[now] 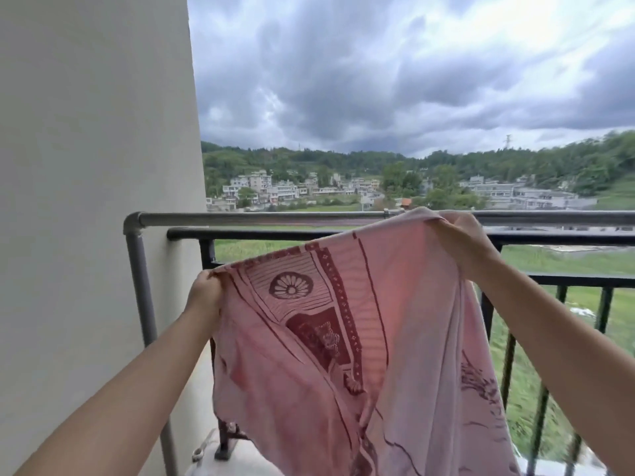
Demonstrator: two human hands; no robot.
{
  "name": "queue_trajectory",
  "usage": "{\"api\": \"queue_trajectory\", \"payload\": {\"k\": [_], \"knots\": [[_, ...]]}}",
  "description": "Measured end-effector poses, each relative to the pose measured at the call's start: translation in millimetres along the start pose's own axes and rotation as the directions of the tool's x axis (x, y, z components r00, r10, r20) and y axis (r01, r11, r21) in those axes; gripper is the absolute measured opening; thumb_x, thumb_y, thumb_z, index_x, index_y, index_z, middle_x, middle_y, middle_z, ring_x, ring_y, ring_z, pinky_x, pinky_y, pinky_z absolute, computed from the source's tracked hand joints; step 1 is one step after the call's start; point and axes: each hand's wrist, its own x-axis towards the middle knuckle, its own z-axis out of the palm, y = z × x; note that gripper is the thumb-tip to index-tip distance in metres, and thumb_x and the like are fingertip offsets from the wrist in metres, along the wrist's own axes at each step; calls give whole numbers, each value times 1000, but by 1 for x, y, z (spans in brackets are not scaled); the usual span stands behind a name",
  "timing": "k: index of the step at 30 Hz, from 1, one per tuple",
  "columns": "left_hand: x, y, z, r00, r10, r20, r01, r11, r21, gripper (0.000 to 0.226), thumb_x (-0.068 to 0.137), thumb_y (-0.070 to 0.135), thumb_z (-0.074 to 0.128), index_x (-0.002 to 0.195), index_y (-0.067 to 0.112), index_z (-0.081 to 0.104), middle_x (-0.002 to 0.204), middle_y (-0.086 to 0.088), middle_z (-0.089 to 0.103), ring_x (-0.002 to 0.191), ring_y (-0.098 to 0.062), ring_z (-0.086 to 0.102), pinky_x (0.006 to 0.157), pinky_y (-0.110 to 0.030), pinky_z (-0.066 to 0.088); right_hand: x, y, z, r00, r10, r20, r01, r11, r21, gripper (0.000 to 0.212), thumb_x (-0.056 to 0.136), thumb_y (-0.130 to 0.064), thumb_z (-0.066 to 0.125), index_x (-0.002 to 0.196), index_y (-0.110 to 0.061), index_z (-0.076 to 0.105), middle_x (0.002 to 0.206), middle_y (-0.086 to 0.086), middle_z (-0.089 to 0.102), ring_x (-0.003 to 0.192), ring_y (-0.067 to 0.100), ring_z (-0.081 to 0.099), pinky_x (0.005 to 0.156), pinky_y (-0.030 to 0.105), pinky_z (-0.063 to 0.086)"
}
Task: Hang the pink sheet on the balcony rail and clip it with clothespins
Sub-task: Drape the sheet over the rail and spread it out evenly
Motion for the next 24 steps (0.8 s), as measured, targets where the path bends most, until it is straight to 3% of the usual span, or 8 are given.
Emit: {"api": "queue_trajectory", "payload": {"k": [2, 5, 11, 15, 17, 19, 22, 24], "knots": [[1, 33, 11, 987, 157, -30, -155, 986, 65, 23, 79, 23, 51, 92, 7, 62, 100, -20, 64, 91, -33, 61, 83, -35, 53, 7, -9, -13, 998, -42, -42, 39, 998, -58, 59, 56, -50, 55, 67, 8, 56, 61, 9, 43, 59, 20, 39, 57, 29, 29], [4, 95, 21, 882, 454, -127, -360, 822, 442, 25, 91, 27, 44, 82, 8, 59, 83, -19, 59, 79, -28, 54, 64, -27, 42, 29, -31, -25, 975, -205, -88, 160, 918, -363, 29, 57, -38, 48, 47, -13, 35, 47, 3, 31, 49, 18, 31, 46, 28, 20], [38, 164, 26, 631, 769, -102, -228, 310, 923, 36, 93, 23, 33, 107, 5, 61, 108, -28, 55, 105, -41, 51, 86, -40, 39, 103, -94, -24, 850, -519, -92, 231, 524, -820, 24, 77, -24, 41, 74, -4, 52, 75, 24, 58, 72, 35, 55, 59, 29, 32], [69, 190, 29, 807, 523, -273, -241, 715, 656, 45, 94, 32, 27, 113, 3, 56, 120, -26, 57, 111, -39, 53, 93, -38, 42, 141, -126, -2, 754, -650, -95, 198, 362, -911, 26, 84, -4, 38, 104, 7, 50, 110, 29, 50, 100, 42, 51, 73, 41, 44], [88, 200, 32, 842, 462, -278, -338, 854, 395, 46, 89, 33, 32, 112, 1, 54, 120, -22, 59, 109, -36, 56, 96, -39, 45, 155, -135, 10, 743, -645, -178, 136, 406, -904, 29, 83, -1, 36, 106, 8, 53, 116, 28, 46, 109, 41, 44, 81, 44, 43], [98, 202, 35, 788, 564, -248, -457, 805, 378, 41, 88, 31, 31, 106, 1, 53, 110, -13, 60, 101, -28, 56, 90, -34, 43, 169, -138, 19, 778, -545, -312, 49, 548, -835, 29, 85, -3, 36, 104, 4, 57, 111, 26, 56, 107, 40, 51, 84, 42, 44], [117, 191, 42, 591, 795, 137, -690, 410, 596, 27, 90, 28, 32, 90, 5, 46, 87, -9, 53, 83, -29, 56, 67, -30, 36, 190, -136, 26, 826, -231, -514, -31, 892, -452, 23, 83, -8, 40, 86, -2, 62, 75, 21, 69, 101, 38, 58, 84, 39, 47], [139, 181, 43, 578, 726, 372, -713, 228, 663, 24, 85, 26, 51, 98, 6, 48, 95, -11, 60, 87, -29, 60, 70, -31, 44, 199, -130, 36, 830, -120, -545, -27, 967, -254, 24, 77, -11, 36, 81, -6, 60, 69, 19, 67, 99, 37, 60, 85, 41, 50]]}}
